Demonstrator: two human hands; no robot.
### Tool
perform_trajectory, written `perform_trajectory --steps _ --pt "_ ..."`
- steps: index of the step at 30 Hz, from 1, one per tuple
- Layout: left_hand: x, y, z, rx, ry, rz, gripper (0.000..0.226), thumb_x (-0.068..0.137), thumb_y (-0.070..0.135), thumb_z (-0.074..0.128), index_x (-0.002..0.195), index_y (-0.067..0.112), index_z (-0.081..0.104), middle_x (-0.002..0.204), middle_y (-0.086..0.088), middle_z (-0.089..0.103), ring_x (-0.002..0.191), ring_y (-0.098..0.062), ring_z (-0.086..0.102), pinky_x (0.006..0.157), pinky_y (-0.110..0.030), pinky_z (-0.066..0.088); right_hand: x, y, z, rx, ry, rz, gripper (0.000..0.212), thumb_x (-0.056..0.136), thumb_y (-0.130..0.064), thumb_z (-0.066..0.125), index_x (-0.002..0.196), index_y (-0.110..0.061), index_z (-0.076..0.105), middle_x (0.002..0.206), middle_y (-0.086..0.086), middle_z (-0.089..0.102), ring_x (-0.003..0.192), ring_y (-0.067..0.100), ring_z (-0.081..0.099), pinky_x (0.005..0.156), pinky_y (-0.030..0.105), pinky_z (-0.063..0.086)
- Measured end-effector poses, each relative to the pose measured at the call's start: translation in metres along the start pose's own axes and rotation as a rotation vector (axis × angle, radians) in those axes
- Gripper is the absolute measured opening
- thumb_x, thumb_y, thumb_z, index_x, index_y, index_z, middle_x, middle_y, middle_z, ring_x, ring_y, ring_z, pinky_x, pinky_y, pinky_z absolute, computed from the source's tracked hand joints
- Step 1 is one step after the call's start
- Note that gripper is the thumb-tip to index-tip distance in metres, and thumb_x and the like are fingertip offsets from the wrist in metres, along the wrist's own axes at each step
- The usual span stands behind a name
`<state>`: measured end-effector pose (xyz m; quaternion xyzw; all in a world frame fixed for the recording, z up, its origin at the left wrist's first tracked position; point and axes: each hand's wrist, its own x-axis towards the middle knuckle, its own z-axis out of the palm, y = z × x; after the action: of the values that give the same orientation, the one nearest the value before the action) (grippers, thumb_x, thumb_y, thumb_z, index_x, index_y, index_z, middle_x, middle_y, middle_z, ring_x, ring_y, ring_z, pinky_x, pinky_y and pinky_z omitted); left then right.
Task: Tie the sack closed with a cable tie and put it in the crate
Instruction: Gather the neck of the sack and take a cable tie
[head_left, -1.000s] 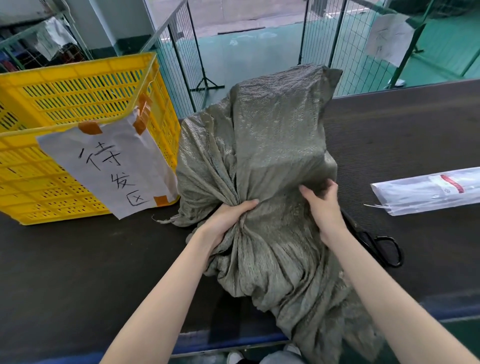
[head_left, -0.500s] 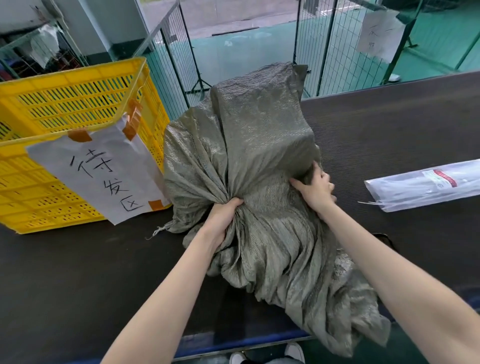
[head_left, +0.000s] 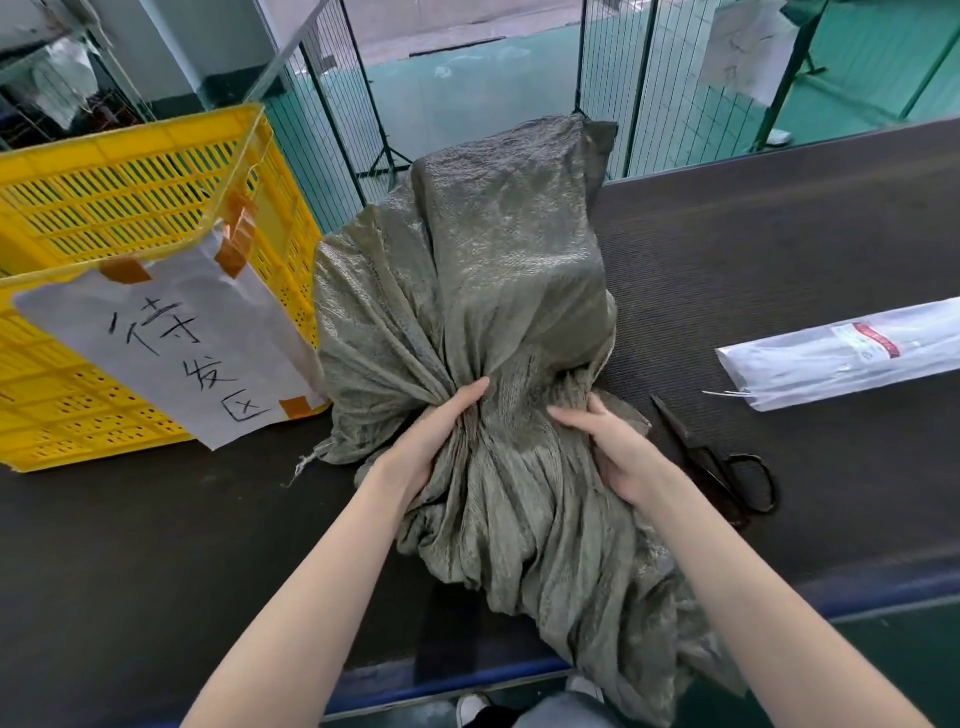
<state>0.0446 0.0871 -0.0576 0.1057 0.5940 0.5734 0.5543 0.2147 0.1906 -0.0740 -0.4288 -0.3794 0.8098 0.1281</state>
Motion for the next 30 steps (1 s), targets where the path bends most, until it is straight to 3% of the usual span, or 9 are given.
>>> perform_trajectory --steps 1,3,7,12,16,18,22,26,30 --pt "-0.001 -0.001 -0.003 0.066 0.0 0.019 0.051 0.075 0.036 0.073 0.12 0.016 0.064 0.118 -0.002 0.069 0.11 -0.017 0.064 0.1 -0.031 0.044 -0.002 0.005 0.002 -0.022 -0.022 0.003 0.092 0.082 -0.016 0.07 0.149 -0.028 0.008 0.132 0.007 0.055 0.095 0.017 0.062 0.069 0.033 0.049" --pt "-0.006 0.003 -0.005 0.292 0.024 -0.007 0.042 0.077 0.035 0.074 0.116 0.019 0.064 0.109 0.004 0.07 0.102 -0.012 0.065 0.093 -0.027 0.047 -0.007 0.01 0.009 -0.042 -0.047 -0.05 0.07 0.083 -0.009 0.067 0.136 -0.031 0.026 0.117 0.003 0.064 0.09 0.014 0.064 0.065 0.029 0.05" --pt "-0.007 0.009 -0.007 0.486 0.062 -0.156 0.039 0.068 0.033 0.084 0.101 0.014 0.073 0.097 -0.004 0.075 0.089 -0.018 0.071 0.086 -0.029 0.053 -0.005 0.015 0.024 -0.035 0.05 -0.156 0.049 0.084 -0.002 0.065 0.126 -0.013 0.043 0.107 0.006 0.068 0.088 0.017 0.068 0.062 0.026 0.054" --pt "-0.002 0.001 -0.001 0.272 0.144 -0.101 0.031 0.083 0.015 0.07 0.112 0.005 0.067 0.108 -0.012 0.071 0.097 -0.025 0.067 0.092 -0.033 0.051 -0.003 0.025 0.031 -0.038 0.157 -0.186 0.04 0.084 -0.01 0.066 0.121 -0.012 0.049 0.114 0.01 0.066 0.097 0.024 0.066 0.081 0.037 0.053" --pt "0.004 -0.009 0.002 0.045 0.094 -0.083 0.031 0.09 0.008 0.058 0.121 0.002 0.061 0.106 -0.012 0.069 0.094 -0.024 0.066 0.086 -0.032 0.052 -0.017 0.035 0.031 -0.151 0.251 -0.219 0.067 0.086 -0.028 0.065 0.139 -0.025 0.023 0.137 0.001 0.042 0.125 0.023 0.044 0.105 0.044 0.036" --pt "0.004 -0.008 0.007 0.004 0.083 -0.041 0.031 0.091 0.003 0.054 0.122 0.0 0.058 0.102 -0.011 0.068 0.089 -0.022 0.065 0.08 -0.03 0.053 -0.029 0.04 0.033 -0.152 0.225 -0.296 0.073 0.089 -0.026 0.062 0.144 -0.031 0.015 0.134 -0.007 0.04 0.122 0.015 0.043 0.102 0.036 0.035" --pt "0.006 -0.005 0.015 0.058 0.105 -0.057 0.029 0.093 0.001 0.048 0.12 -0.002 0.058 0.106 -0.014 0.065 0.081 -0.021 0.064 0.071 -0.03 0.052 -0.036 0.044 0.038 -0.326 0.17 -0.365 0.067 0.093 -0.023 0.055 0.148 -0.033 0.018 0.134 -0.015 0.043 0.121 0.006 0.043 0.108 0.033 0.035" --pt "0.006 0.003 0.023 0.003 -0.028 -0.171 0.03 0.091 0.025 0.058 0.112 0.006 0.067 0.101 -0.014 0.072 0.087 -0.025 0.069 0.082 -0.033 0.055 -0.038 0.04 0.04 -0.446 0.157 -0.417 0.059 0.095 -0.02 0.052 0.147 -0.025 0.023 0.131 -0.016 0.045 0.121 0.003 0.043 0.105 0.026 0.034" --pt "0.014 0.008 0.031 0.122 -0.153 -0.176 0.038 0.091 0.04 0.059 0.117 0.014 0.065 0.096 -0.006 0.075 0.085 -0.016 0.071 0.079 -0.027 0.055 -0.04 0.041 0.045 -0.545 0.177 -0.47 0.043 0.095 -0.019 0.051 0.132 -0.018 0.03 0.118 -0.009 0.056 0.11 0.01 0.055 0.1 0.038 0.044"
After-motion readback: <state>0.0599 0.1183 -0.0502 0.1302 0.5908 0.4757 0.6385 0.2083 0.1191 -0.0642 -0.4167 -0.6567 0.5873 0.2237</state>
